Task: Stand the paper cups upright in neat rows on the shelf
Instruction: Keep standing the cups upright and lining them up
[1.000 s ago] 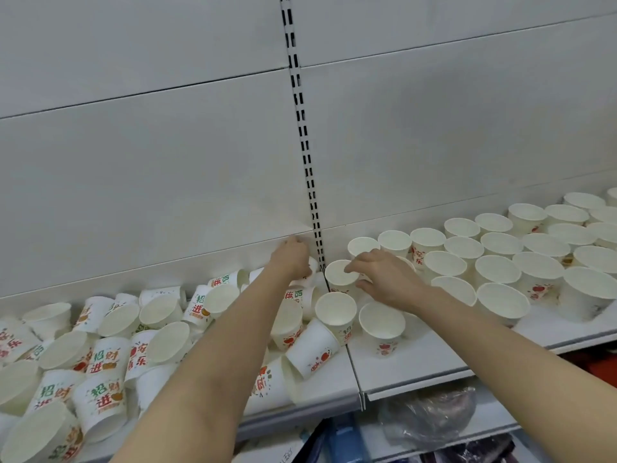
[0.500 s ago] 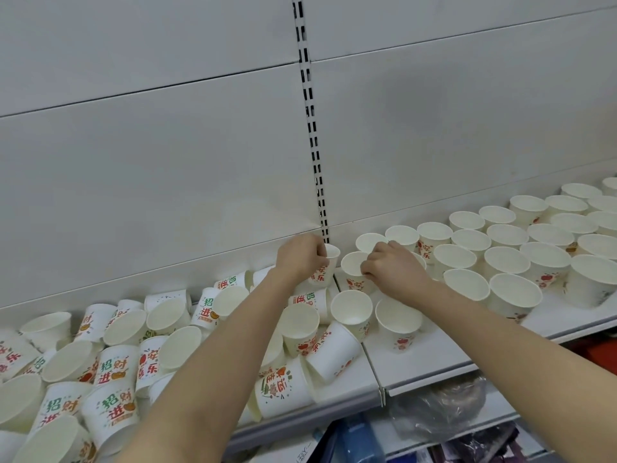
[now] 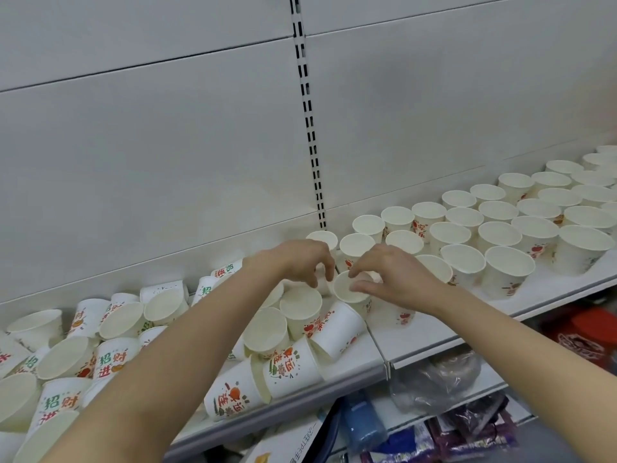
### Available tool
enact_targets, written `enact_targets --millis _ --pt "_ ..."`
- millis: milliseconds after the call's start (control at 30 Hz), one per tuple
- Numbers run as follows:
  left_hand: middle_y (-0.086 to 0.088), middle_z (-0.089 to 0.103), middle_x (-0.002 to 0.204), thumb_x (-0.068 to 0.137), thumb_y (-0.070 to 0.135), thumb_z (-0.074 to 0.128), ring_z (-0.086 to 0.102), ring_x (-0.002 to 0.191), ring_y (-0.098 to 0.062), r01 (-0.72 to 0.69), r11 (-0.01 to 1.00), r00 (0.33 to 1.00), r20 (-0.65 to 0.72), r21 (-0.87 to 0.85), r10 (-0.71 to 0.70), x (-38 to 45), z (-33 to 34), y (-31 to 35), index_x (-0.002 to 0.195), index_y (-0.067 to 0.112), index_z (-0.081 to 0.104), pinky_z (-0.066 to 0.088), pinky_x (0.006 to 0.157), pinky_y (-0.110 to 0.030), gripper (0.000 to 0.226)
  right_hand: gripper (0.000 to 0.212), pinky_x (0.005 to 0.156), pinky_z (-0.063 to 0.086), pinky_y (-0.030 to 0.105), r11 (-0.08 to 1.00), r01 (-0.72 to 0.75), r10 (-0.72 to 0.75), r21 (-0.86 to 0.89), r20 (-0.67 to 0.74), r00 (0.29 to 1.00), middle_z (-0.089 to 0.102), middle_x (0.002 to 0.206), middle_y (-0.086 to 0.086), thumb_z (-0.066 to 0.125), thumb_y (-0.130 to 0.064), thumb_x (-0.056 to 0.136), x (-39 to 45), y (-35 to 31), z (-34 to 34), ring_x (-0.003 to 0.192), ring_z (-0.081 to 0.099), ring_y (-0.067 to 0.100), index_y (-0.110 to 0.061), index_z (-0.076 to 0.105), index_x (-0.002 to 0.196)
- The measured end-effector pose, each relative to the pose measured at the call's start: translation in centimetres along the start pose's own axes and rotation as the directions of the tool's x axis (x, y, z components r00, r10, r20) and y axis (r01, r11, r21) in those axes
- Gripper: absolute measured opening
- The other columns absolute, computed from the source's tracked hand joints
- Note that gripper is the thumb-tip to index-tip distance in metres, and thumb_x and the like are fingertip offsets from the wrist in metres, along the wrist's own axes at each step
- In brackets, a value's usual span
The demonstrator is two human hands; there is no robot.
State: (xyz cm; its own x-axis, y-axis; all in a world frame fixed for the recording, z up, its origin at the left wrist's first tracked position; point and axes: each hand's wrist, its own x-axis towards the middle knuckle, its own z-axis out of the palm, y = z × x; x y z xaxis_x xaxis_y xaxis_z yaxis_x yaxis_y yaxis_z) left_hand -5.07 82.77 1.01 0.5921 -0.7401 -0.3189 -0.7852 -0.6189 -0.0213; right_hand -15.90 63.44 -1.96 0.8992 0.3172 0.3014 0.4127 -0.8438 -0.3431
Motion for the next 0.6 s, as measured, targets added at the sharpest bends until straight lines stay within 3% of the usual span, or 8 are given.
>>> enact_targets --millis 100,200,267,400,600 --pt "0.003 0.061 0.108 0.083 0.016 0.070 0.059 0.098 -0.019 0.018 0.997 0.998 -0.066 0.070 -0.013 0.3 0.1 -0.5 0.104 0.026 0.069 0.046 0.071 -0.031 0.024 0.021 0.088 0.041 0.035 0.995 0.026 -0.016 -0.099 0.101 0.995 0.068 0.098 -0.006 0.071 -0.037 0.080 -0.6 -0.6 0.7 0.099 0.055 0.015 -0.027 0.071 0.099" --pt "0.005 0.065 0.099 0.084 0.020 0.069 0.059 0.094 -0.016 0.063 0.998 0.989 -0.138 0.023 -0.059 -0.1 -0.2 -1.1 0.095 0.025 0.070 0.043 0.068 -0.027 0.013 0.013 0.088 0.038 0.034 0.977 0.015 0.011 -0.213 0.118 0.993 0.070 0.092 -0.005 0.065 -0.029 0.083 -0.8 -0.4 1.0 0.093 0.058 0.017 -0.027 0.071 0.094" --pt "0.007 0.065 0.097 0.084 0.024 0.068 0.055 0.089 -0.013 0.087 0.996 0.971 -0.219 -0.029 -0.091 -0.9 -0.6 -1.5 0.092 0.026 0.069 0.042 0.066 -0.027 0.008 0.011 0.084 0.037 0.033 0.952 0.013 0.015 -0.304 0.091 0.996 0.069 0.082 -0.003 0.060 -0.026 0.084 -0.8 -0.3 1.0 0.085 0.059 0.019 -0.025 0.071 0.088" --pt "0.010 0.064 0.096 0.085 0.029 0.065 0.057 0.090 -0.014 0.108 0.991 0.926 -0.355 -0.084 -0.131 -2.3 0.3 -1.5 0.090 0.029 0.064 0.049 0.072 -0.032 0.005 0.008 0.066 0.040 0.034 0.914 0.027 -0.053 -0.404 -0.052 0.997 0.061 0.058 -0.001 0.070 -0.015 0.072 -1.3 0.0 1.2 0.062 0.057 0.024 -0.019 0.066 0.066" --pt "0.007 0.064 0.099 0.089 0.029 0.061 0.060 0.092 -0.018 0.099 0.994 0.901 -0.420 -0.039 -0.106 -2.5 3.9 0.1 0.096 0.024 0.064 0.046 0.067 -0.030 0.010 0.019 0.060 0.041 0.034 0.900 -0.044 -0.018 -0.433 -0.137 0.990 0.057 0.052 -0.003 0.080 -0.010 0.062 -1.8 0.0 2.2 0.058 0.054 0.025 -0.018 0.062 0.059"
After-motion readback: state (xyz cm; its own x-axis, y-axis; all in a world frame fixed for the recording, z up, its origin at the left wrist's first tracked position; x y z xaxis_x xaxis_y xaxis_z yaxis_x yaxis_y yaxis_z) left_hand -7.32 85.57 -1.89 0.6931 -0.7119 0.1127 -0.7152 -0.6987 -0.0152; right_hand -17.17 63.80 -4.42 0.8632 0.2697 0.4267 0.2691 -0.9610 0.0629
